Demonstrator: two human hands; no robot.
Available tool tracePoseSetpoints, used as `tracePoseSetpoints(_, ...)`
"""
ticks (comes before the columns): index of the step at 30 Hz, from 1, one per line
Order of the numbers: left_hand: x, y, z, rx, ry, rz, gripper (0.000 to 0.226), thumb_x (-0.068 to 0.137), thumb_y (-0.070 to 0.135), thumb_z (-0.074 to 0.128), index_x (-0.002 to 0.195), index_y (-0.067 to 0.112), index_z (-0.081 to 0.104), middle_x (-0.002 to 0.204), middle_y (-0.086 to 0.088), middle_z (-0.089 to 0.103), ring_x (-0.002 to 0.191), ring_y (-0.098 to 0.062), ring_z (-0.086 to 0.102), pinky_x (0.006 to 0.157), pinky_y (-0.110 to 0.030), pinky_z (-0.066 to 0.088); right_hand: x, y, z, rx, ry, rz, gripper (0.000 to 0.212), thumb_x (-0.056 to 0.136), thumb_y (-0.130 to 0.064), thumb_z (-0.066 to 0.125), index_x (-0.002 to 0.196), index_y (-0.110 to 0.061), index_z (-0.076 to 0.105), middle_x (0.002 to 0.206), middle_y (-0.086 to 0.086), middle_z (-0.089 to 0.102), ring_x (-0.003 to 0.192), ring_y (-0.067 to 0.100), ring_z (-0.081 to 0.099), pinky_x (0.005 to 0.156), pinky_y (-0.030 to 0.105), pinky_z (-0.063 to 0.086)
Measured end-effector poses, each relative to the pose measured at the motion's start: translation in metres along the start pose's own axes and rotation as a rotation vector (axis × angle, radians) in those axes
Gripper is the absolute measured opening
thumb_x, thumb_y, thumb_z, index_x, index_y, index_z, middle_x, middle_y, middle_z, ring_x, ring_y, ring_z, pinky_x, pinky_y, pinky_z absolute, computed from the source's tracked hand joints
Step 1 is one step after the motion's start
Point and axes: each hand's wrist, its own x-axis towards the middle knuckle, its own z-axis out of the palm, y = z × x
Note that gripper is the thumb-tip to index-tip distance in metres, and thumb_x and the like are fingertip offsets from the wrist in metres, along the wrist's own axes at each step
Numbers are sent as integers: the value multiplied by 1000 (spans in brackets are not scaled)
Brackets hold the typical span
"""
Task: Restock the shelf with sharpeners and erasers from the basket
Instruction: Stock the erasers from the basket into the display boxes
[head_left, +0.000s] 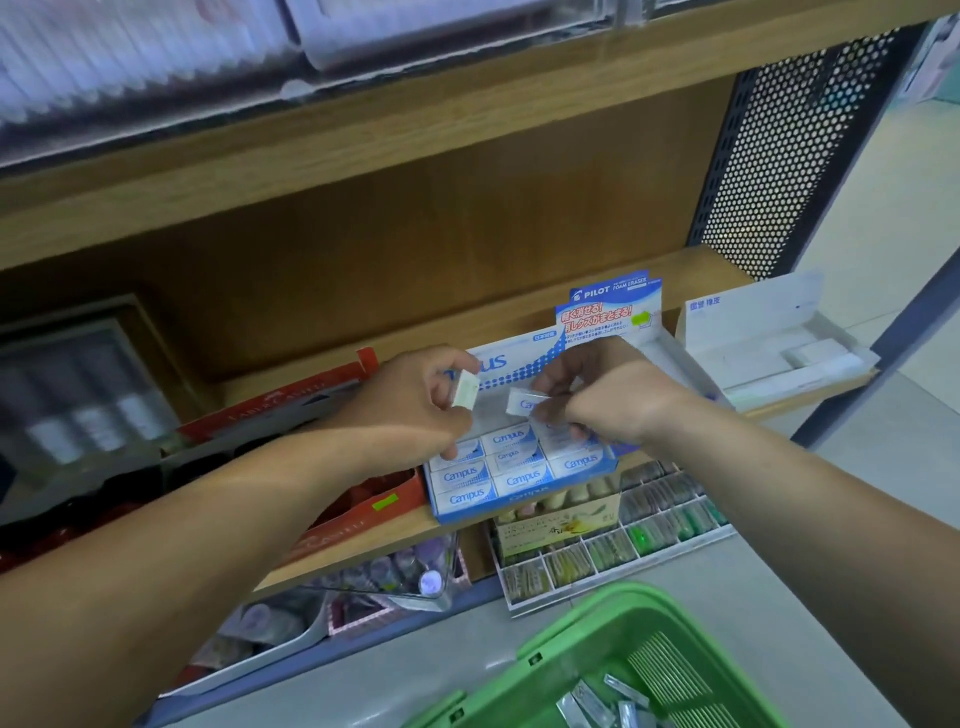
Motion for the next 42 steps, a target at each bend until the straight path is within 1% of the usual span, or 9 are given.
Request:
tracePoseSetpoints(7, 5, -18, -9, -118, 153, -55, 8, 91, 14, 75, 94, 22, 73, 78, 1, 77, 72, -11, 75, 63, -26, 50, 33, -12, 35, -323, -65, -138, 10, 85, -19, 81, 93, -25, 79, 87, -11, 70, 85, 9, 65, 71, 17, 47)
tracePoseSetpoints(13, 5, -26, -10, -153, 166, -32, 8, 93, 12, 73, 98, 18, 74, 79, 1, 77, 70, -8, 74, 54, -23, 51, 43, -1, 29, -558, -122, -182, 24, 94, -23, 68, 113, -36, 76, 108, -18, 67, 104, 9, 64, 96, 27, 51)
tracePoseSetpoints(19, 7, -28, -7, -165, 164, -32, 13, 94, 12, 73, 106, 17, 74, 92, -4, 75, 68, -8, 74, 52, -18, 50, 42, 1, 33, -776, -148, -247, 24, 98, -23, 59, 114, -34, 75, 115, -13, 59, 108, 18, 62, 94, 37, 54)
tracePoseSetpoints(23, 3, -20, -6, -194, 143, -45, 16, 96, 9, 69, 111, 15, 72, 95, -5, 74, 62, -3, 72, 52, -14, 49, 30, -3, 23, -500, -37, -257, 18, 91, -21, 71, 101, -35, 76, 103, -14, 72, 99, 9, 67, 90, 30, 55)
tracePoseSetpoints(25, 0, -12, -5, -257, 94, -53, 17, 97, 4, 66, 110, 12, 73, 91, -9, 76, 66, -8, 74, 58, -18, 55, 15, -10, 17, -142, -59, -237, 14, 89, -17, 77, 96, -29, 77, 90, -8, 75, 75, 3, 66, 68, 24, 55)
tracePoseSetpoints(27, -3, -3, -1, -332, 31, -62, 19, 96, 1, 67, 110, 12, 74, 93, -11, 77, 79, -18, 77, 67, -26, 62, -1, -16, 9, 155, -115, -129, 12, 90, -17, 77, 100, -23, 77, 87, 6, 77, 49, 10, 49, 43, 22, 35)
tracePoseSetpoints(32, 0, 24, 22, -241, -13, 4, 25, 87, 17, 80, 110, 27, 73, 87, 0, 76, 69, -8, 68, 58, -24, 48, -24, 2, -14, 303, -62, -36, 5, 92, -13, 73, 96, -15, 76, 51, -2, 57, 42, 14, 28, 45, 20, 18)
tracePoseSetpoints(37, 18, 73, 62, -192, -116, 125, 31, 95, 17, 69, 123, 29, 64, 71, -2, 65, 67, -16, 71, 61, -28, 58, -38, 29, -59, 346, 60, 75, 18, 91, -25, 75, 103, -12, 71, 76, 9, 71, 44, 12, 39, 40, 19, 23)
tracePoseSetpoints(42, 50, 133, 108, -262, -86, 131, 17, 90, 4, 73, 103, 11, 63, 85, -9, 66, 69, -22, 77, 70, -39, 65, -52, 66, -124, 577, 178, 231, 27, 97, -14, 57, 118, 2, 64, 84, 14, 63, 54, 17, 45, 48, 29, 33)
